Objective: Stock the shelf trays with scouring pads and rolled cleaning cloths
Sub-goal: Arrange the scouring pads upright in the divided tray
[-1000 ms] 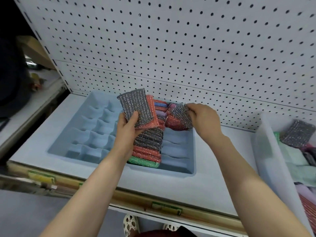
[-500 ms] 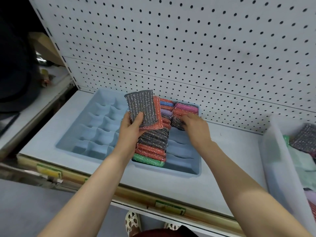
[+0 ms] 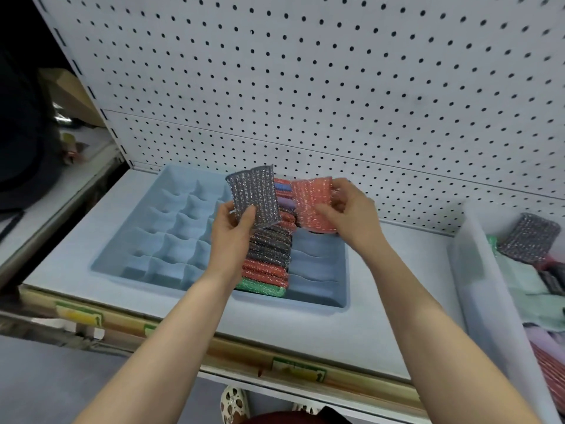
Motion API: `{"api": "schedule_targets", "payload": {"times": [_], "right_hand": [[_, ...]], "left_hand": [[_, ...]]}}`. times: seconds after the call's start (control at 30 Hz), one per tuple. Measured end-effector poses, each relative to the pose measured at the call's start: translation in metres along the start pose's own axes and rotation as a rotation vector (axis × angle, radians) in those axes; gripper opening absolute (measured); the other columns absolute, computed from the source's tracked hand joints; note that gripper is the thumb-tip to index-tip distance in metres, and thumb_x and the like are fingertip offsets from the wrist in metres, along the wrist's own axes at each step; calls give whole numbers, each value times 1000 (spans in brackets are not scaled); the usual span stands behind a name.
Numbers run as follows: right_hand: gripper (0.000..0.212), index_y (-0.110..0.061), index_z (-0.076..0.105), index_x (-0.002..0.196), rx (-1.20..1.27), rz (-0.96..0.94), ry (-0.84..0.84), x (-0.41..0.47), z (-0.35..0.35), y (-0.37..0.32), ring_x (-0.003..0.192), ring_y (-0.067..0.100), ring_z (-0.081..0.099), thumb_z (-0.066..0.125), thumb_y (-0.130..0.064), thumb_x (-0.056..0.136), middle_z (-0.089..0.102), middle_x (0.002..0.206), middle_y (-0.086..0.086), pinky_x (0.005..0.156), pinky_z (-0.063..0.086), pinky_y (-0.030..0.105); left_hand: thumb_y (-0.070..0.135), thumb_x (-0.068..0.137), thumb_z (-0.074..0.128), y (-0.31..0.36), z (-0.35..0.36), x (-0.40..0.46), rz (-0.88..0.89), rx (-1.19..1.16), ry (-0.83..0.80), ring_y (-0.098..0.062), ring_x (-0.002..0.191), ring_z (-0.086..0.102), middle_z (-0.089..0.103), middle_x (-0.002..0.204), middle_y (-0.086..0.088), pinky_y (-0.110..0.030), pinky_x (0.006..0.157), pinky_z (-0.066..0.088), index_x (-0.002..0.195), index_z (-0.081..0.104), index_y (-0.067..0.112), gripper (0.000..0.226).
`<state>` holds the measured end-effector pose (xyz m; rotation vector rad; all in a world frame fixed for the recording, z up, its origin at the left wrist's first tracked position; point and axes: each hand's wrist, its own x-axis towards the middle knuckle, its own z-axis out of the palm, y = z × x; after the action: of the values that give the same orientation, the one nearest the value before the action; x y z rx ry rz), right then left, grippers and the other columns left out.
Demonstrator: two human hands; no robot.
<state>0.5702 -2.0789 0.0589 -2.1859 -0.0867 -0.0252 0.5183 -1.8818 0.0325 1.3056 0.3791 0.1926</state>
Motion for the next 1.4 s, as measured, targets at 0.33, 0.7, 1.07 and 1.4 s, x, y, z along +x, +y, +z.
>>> {"api": "schedule_targets", "payload": {"times": [0.33, 0.7, 1.07, 1.4], "right_hand": [[27, -22, 65, 109, -862, -161, -187, 3, 20, 27, 97, 32, 62, 65, -15, 84, 69, 100, 9, 74, 47, 35], [29, -19, 66, 118, -173, -189, 125, -11, 46, 22, 98, 16, 62, 65, -30, 91, 69, 106, -1, 81, 51, 28], [19, -23, 72, 100, 37, -19, 152, -25, -5, 16, 73, 5, 61, 75, -17, 82, 68, 82, -12, 75, 50, 25], [34, -16, 71, 66, -873, -344, 41, -23, 37, 40, 67, 24, 60, 83, 6, 43, 63, 66, -1, 42, 36, 21]], "left_hand": [[8, 97, 54, 1, -7, -5, 4, -42, 12, -7, 88, 67, 65, 105, -4, -22, 75, 56, 114, 50, 8, 17], [7, 97, 55, -2, -8, -9, -18, -33, -60, -13, 92, 69, 69, 104, -5, -25, 77, 57, 115, 52, 10, 18], [17, 92, 63, -21, -2, -3, 474, 809, -232, -8, 113, 56, 62, 122, 6, -24, 100, 42, 125, 59, 23, 34], [23, 90, 65, -50, -14, 15, 673, 1319, -378, -33, 123, 49, 57, 131, -10, -47, 107, 41, 132, 58, 9, 45]]}}
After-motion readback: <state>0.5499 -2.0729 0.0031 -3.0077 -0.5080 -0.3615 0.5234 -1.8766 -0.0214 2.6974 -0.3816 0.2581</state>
